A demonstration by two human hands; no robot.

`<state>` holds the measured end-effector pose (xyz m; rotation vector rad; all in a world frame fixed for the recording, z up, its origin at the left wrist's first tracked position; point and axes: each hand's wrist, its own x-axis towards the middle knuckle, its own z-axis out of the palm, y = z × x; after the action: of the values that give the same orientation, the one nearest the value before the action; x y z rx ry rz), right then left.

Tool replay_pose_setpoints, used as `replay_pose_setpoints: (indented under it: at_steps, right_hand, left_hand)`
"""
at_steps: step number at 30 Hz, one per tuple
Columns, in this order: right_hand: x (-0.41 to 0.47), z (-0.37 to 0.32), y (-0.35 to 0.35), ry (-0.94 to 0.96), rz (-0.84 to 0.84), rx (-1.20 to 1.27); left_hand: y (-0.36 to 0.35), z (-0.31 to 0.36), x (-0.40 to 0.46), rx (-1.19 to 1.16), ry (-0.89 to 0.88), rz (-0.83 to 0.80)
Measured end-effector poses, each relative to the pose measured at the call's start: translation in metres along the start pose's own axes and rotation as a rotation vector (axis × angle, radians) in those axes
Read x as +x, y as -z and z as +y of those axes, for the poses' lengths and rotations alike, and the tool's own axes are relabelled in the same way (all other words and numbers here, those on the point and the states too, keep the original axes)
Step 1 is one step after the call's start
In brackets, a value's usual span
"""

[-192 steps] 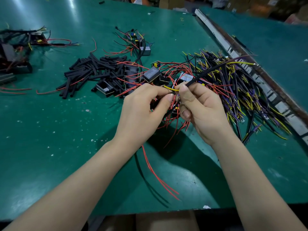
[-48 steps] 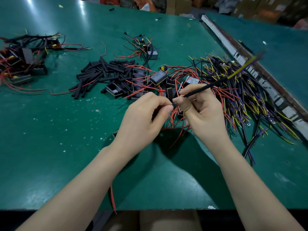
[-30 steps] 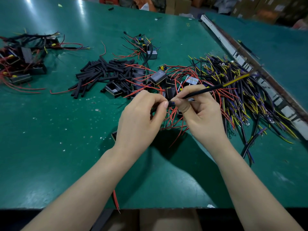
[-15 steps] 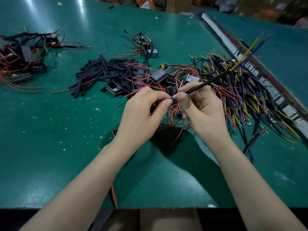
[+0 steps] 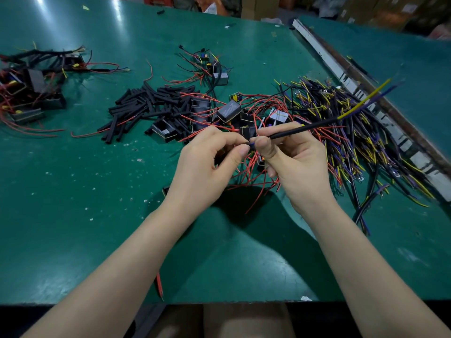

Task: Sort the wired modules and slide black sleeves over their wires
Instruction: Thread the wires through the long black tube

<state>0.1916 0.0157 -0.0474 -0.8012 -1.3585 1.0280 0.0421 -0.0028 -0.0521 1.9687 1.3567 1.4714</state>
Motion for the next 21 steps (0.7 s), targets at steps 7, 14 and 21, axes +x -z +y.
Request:
replay_pose_setpoints:
  at_steps: [7, 14, 21]
  right_hand:
    - [-0.0023, 0.0021, -0.0016, 0.011, -0.024, -0.037]
    - [-0.0013, -0.0002, 0.0018, 0.088, -0.038, -0.226]
    - [-0.003, 0.0006, -0.0005, 0.105, -0.022, -0.196]
  left_hand:
    - [0.0024, 0.0005, -0.0006, -0.06, 0.039, 0.025]
    - [0.0036, 0.0012, -0.0008, -0.106, 0.06, -0.003]
    - [0.0034, -0.0051, 0.0003, -0.077, 0.066, -0.018]
